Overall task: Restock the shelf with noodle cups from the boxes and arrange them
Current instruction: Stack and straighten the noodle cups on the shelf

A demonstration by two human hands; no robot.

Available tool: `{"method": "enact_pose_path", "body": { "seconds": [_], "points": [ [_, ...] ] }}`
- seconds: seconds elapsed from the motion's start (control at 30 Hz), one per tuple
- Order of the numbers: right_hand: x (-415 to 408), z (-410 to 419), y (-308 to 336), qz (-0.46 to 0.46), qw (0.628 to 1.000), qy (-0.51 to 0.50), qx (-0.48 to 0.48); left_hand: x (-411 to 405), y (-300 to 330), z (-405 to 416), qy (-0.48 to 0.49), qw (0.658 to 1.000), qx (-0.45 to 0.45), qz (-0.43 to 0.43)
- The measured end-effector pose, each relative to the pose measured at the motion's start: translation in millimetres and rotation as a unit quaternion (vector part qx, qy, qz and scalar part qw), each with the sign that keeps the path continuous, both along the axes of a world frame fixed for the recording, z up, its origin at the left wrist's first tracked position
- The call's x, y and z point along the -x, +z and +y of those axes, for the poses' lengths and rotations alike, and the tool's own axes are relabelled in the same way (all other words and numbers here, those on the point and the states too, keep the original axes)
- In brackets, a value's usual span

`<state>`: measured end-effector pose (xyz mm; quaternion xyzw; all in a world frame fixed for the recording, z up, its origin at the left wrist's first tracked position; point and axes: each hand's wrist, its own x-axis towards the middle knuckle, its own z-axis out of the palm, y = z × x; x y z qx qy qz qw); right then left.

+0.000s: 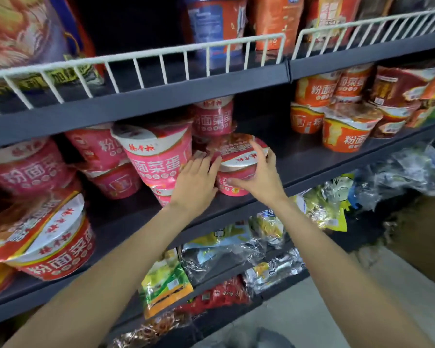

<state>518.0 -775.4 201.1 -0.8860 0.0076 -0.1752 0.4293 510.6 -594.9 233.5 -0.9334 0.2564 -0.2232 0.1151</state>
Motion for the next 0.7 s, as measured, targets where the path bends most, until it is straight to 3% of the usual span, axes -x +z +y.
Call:
{"method": "enact_pose_path", "body": {
  "seconds": [0.13, 0.3, 0.5, 0.57, 0.7],
  "points": [
    [-12.5, 9.4, -13.5, -0.05, 0.999, -0.012, -0.012, -13.0, -18.8, 17.7, -0.04, 0.993, -0.051, -0.094],
    [-5.6, 12.6, -12.9, -0.106, 0.993, -0.055, -0.004, -1.3, -14.8, 5.1, -0.015, 0.995, -0.055, -0.088],
    [9.5, -22.4, -8.6, -0.139, 0.987, -0.081, -0.016, 0.9, -22.8, -51.8, -0.063, 0.985, 0.164, 0.006],
    [9.6, -48.9, -7.7, -0.129, 0.99, -0.062, -0.021, -7.2, -29.5, -69.5, -0.074, 0.951, 0.285, 0.091],
    [-0.3, -103.9, -13.1, -0.06, 0.993, 0.028, -0.1, -29.4, -31.8, -100.6, -0.1, 0.816, 0.521, 0.23]
  ]
}}
